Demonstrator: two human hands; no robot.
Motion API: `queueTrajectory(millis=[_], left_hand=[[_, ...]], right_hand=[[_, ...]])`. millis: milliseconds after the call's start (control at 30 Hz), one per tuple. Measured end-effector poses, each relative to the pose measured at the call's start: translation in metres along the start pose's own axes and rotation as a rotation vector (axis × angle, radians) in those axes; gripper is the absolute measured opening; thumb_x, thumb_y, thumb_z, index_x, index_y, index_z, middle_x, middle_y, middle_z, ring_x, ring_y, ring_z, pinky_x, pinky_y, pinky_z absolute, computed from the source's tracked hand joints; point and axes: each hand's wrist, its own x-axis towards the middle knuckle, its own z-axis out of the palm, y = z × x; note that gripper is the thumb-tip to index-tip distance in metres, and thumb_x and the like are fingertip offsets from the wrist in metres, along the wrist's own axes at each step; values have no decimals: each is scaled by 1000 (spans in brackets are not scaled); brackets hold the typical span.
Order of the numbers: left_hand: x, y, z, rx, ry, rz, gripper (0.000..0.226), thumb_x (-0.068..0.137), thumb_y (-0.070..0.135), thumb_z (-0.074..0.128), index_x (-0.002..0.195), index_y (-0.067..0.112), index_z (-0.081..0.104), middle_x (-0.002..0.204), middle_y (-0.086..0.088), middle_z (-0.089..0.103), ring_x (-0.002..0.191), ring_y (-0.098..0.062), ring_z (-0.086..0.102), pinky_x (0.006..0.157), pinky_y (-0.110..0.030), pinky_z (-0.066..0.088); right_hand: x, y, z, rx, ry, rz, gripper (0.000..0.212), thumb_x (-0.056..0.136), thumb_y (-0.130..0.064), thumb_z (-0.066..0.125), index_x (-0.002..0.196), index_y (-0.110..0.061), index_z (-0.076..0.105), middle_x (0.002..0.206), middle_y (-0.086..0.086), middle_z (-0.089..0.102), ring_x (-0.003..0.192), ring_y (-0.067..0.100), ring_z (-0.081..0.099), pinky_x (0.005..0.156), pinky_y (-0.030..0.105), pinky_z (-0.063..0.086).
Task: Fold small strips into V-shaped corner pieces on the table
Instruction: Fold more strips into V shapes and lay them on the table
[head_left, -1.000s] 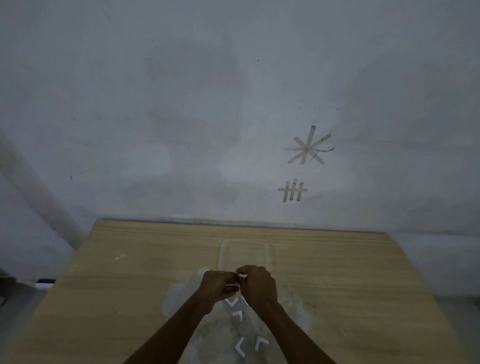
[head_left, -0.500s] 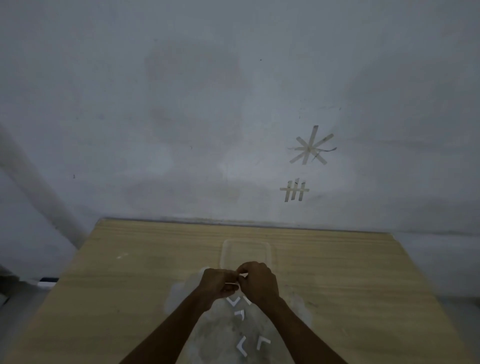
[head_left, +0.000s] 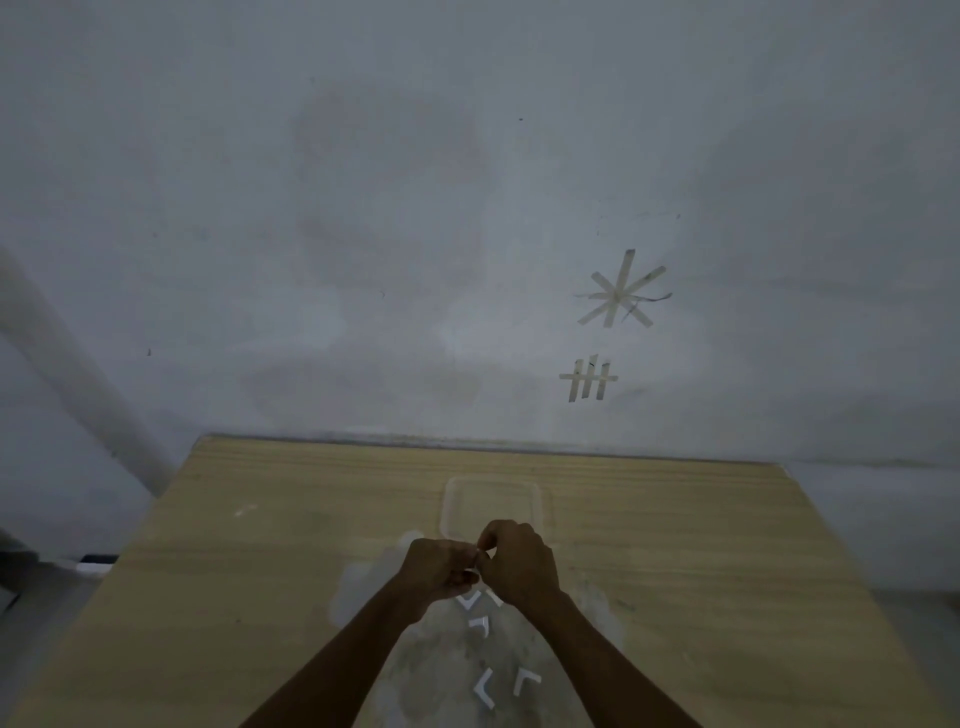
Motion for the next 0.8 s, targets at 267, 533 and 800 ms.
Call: queueTrajectory(millis=[267, 533, 800], left_hand=[[0, -1, -3, -6, -18, 19, 21, 86, 4, 61, 103, -6, 68, 97, -19, 69, 81, -24, 67, 68, -26, 55], [-1, 0, -3, -6, 18, 16, 22, 86, 3, 60, 104, -5, 69, 100, -21, 69, 86, -27, 66, 66, -26, 53], [-2, 0, -6, 18, 10, 1, 19, 87, 1, 55, 96, 0, 72, 99, -17, 72, 88, -30, 71, 62, -31, 57]], right_hand=[[-3, -2, 0, 53, 35, 5, 17, 83, -30, 60, 97, -24, 67, 103, -6, 69, 95, 16, 65, 77, 26, 48], [-6, -5, 2, 81, 52, 2, 12, 85, -28, 59, 89, -22, 68, 94, -4, 72, 86, 15, 67, 72, 27, 51], [-8, -6, 5, 96, 58, -13, 15, 88, -27, 57, 91, -21, 71, 93, -3, 73, 83, 13, 69, 70, 26, 52]])
